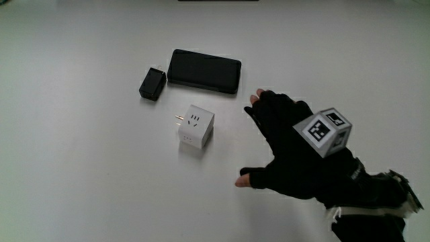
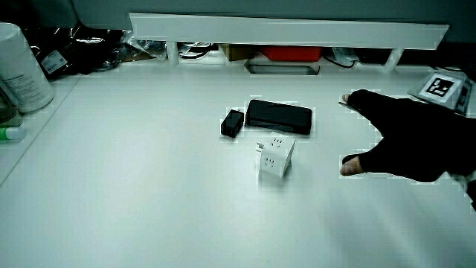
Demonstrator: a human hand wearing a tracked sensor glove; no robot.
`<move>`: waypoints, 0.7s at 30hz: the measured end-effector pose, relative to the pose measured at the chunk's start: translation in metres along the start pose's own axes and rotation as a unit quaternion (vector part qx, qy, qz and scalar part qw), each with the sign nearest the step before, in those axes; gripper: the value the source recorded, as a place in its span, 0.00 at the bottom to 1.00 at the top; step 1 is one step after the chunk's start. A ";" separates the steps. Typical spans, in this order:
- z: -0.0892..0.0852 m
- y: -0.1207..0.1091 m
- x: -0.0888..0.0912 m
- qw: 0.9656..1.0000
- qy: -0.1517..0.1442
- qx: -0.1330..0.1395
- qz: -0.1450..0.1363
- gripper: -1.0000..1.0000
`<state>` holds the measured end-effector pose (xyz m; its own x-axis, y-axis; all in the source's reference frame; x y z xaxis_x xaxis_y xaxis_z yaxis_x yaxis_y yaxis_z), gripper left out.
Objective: Pick socket
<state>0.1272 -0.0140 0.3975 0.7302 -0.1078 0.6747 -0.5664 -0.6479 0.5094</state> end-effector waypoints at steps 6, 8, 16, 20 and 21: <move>0.000 0.022 -0.009 0.999 -0.033 0.022 -0.003 0.50; -0.005 0.030 -0.005 0.999 -0.041 0.016 -0.005 0.50; -0.023 0.059 -0.002 1.000 -0.024 -0.008 -0.012 0.50; -0.032 0.071 0.002 1.000 -0.017 -0.015 -0.020 0.50; -0.034 0.073 0.002 0.999 -0.018 -0.016 -0.020 0.50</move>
<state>0.0744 -0.0361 0.4548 0.7658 -0.1100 0.6336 -0.5477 -0.6277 0.5531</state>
